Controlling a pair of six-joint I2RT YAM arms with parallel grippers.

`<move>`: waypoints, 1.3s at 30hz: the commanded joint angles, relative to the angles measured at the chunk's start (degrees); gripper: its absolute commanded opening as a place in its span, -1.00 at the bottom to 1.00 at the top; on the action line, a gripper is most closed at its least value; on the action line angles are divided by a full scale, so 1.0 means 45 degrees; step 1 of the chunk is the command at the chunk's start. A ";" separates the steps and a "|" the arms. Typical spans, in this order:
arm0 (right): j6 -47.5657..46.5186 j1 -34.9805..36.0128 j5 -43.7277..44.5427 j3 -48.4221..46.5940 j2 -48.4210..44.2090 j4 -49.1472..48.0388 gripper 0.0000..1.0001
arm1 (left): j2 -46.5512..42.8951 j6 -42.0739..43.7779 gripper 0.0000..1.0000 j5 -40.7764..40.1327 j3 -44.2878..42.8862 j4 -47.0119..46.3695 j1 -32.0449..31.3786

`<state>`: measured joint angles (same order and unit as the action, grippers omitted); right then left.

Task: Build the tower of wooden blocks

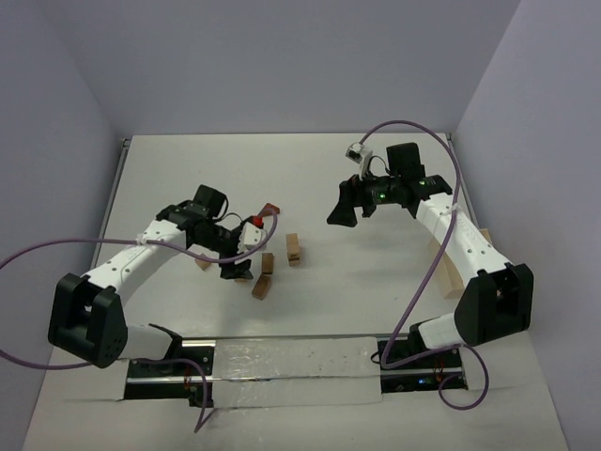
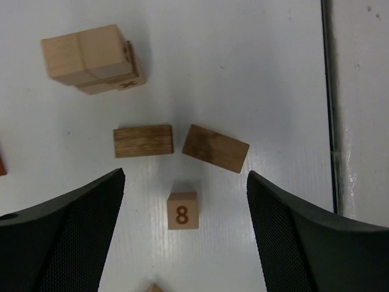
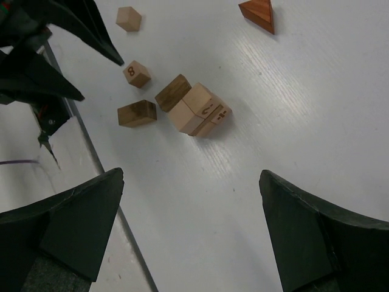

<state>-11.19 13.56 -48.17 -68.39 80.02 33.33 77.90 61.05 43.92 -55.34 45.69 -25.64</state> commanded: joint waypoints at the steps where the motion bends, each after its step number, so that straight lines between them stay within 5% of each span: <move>1: 0.0766 -0.0119 -0.0451 0.0329 -0.0828 -0.1443 0.99 | 0.0503 0.1385 0.75 0.0222 0.0281 -0.0478 -0.0556; 27: 0.0651 -0.0290 -0.0342 0.0140 -0.0381 -0.1312 0.99 | 0.1908 0.0847 0.76 -0.2496 0.1736 -0.3037 -0.2407; 39: 0.0671 -0.0279 -0.0350 0.0123 -0.0168 -0.1393 0.99 | 0.1904 0.0883 0.55 -0.2684 0.2140 -0.3573 -0.2564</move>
<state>-8.36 12.58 -49.17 -66.96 79.22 29.17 86.39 64.21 31.37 -46.10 32.35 -36.64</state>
